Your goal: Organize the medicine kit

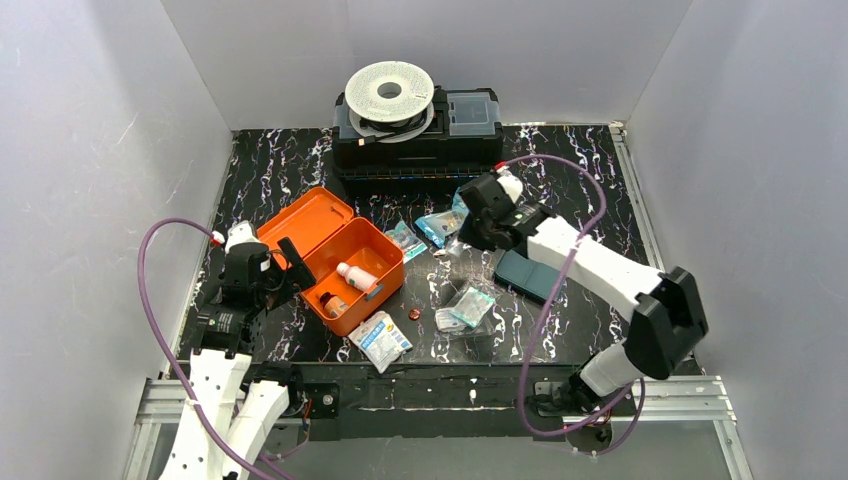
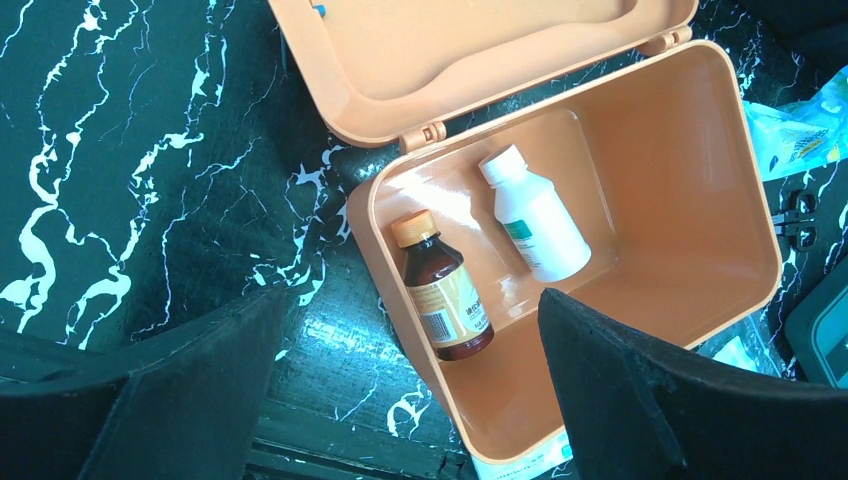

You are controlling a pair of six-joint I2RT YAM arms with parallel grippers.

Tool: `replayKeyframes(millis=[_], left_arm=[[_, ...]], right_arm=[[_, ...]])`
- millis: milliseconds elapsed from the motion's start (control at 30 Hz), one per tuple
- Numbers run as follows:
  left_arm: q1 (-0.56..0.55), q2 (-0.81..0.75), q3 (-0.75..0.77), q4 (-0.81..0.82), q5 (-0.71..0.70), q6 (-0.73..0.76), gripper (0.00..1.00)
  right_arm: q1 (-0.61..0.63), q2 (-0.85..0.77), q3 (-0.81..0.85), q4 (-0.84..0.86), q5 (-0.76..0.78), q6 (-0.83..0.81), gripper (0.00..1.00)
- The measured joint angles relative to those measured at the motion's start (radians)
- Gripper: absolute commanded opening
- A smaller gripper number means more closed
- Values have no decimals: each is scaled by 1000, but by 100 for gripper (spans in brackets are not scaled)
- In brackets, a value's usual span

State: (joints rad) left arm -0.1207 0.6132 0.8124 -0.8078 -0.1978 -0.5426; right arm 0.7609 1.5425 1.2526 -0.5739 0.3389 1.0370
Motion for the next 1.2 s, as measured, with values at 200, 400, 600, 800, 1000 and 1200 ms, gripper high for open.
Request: replayKeyframes(millis=[200, 400, 600, 800, 1000, 1200], left_arm=[[0, -13, 0, 0, 5, 0, 98], [0, -19, -3, 1, 20, 0, 98], [-2, -23, -4, 1, 30, 0, 98], [-16, -29, -4, 1, 31, 0, 98], [-37, -35, -4, 1, 30, 0, 98], [-48, -34, -4, 1, 30, 0, 98]], right_arm=[[-98, -162, -75, -60, 24, -145, 1], [-267, -275, -167, -125, 17, -299, 1], [-427, -303, -224, -158, -35, -404, 1], [-467, -253, -234, -164, -51, -485, 1], [-508, -164, -234, -154, -64, -547, 1], [-533, -71, -232, -150, -77, -583, 1]])
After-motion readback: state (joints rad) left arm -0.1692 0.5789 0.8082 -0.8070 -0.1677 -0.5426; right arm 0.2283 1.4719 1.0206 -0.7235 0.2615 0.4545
